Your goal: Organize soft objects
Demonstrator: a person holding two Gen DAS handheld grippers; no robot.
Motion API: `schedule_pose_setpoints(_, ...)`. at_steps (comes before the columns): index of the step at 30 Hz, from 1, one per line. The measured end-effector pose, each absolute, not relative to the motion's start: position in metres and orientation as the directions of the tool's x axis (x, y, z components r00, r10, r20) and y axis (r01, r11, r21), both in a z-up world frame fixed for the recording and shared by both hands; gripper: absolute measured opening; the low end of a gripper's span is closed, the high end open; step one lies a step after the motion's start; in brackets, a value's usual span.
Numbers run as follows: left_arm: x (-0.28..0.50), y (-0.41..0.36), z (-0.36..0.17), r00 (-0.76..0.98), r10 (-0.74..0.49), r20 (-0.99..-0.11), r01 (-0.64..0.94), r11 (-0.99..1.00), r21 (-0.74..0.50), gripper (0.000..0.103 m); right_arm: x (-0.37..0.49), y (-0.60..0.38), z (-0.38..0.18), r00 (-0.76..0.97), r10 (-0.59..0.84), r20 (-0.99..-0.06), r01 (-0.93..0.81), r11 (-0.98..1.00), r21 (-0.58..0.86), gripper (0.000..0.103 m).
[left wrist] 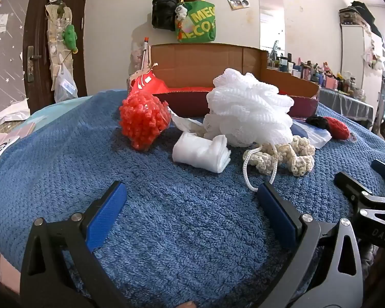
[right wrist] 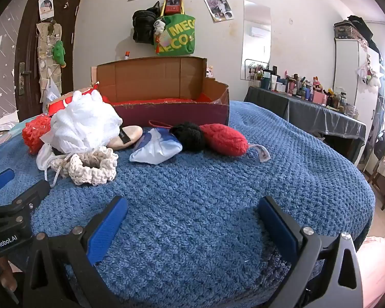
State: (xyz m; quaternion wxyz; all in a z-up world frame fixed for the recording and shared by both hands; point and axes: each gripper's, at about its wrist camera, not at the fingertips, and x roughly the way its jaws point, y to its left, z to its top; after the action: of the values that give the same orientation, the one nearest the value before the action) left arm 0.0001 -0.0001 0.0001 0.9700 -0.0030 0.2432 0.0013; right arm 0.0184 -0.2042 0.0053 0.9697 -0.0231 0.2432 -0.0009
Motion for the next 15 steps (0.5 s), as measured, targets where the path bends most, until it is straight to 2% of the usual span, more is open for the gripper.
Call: schedule_pose_setpoints(15, 0.0, 0.0, 0.0, 0.882, 0.0, -0.471, -0.004, 1.0, -0.008, 0.103, 0.0185, -0.2043, 0.0051, 0.881, -0.013, -0.472, -0.009, 0.999, -0.044, 0.103)
